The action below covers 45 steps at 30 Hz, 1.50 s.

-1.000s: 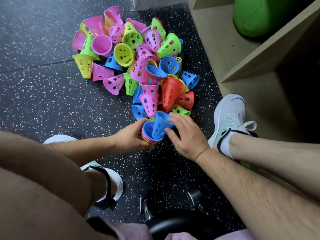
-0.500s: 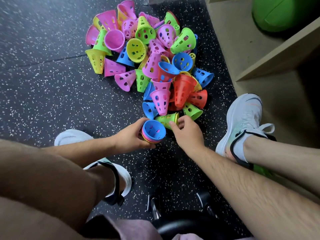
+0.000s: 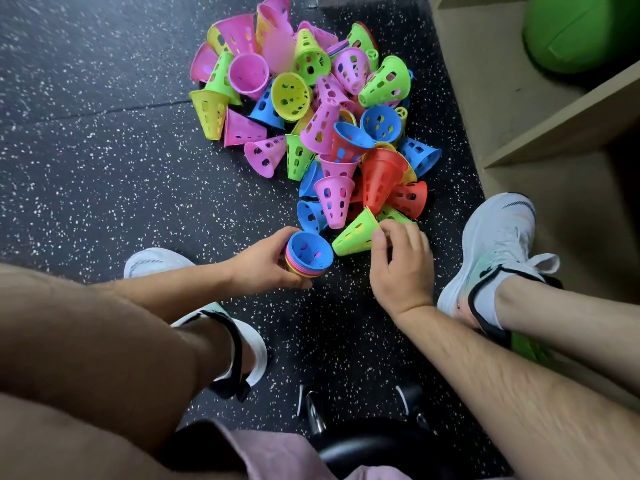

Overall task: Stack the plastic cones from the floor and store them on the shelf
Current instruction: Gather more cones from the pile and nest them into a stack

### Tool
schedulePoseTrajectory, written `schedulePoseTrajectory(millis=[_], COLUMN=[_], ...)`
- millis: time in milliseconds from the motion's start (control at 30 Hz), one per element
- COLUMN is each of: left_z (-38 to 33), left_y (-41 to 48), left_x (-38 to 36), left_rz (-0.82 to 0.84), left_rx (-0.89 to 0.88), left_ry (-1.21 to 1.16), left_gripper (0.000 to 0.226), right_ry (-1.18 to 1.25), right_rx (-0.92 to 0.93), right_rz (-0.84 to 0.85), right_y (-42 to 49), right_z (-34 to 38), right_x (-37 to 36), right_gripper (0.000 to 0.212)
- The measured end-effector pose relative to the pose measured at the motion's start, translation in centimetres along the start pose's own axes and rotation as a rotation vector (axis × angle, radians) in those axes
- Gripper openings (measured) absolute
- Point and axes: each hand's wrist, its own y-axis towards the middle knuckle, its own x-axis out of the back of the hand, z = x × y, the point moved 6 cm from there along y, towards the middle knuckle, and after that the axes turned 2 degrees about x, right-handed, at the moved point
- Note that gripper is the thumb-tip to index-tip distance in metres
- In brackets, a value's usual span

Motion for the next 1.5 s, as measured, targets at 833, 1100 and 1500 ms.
schedulePoseTrajectory(millis=[833,1100,1500], left_z=[-1.6,-6.2,-12.8], left_y=[-0.1,2.3,5.6], left_x=[0.6,1.8,1.5], left_rz=[-0.051,-0.024,-0.110], left_rx=[-0.012,-0.067,-0.114], left_ry=[-0.197,-0.165,-0.110], left_gripper=[0.066,0.072,0.072], right_ry=[0.382,0.083,-0.006], right_rx=[0.191,0.024,-0.245], right_rz=[0.313,-0.031,0.347], right_y=[1.5,7.9,12.5], right_z=[4.9,0.7,-3.4], right_x=[-1.9,1.0,-0.3], right_gripper=[0.022,0.028,0.037])
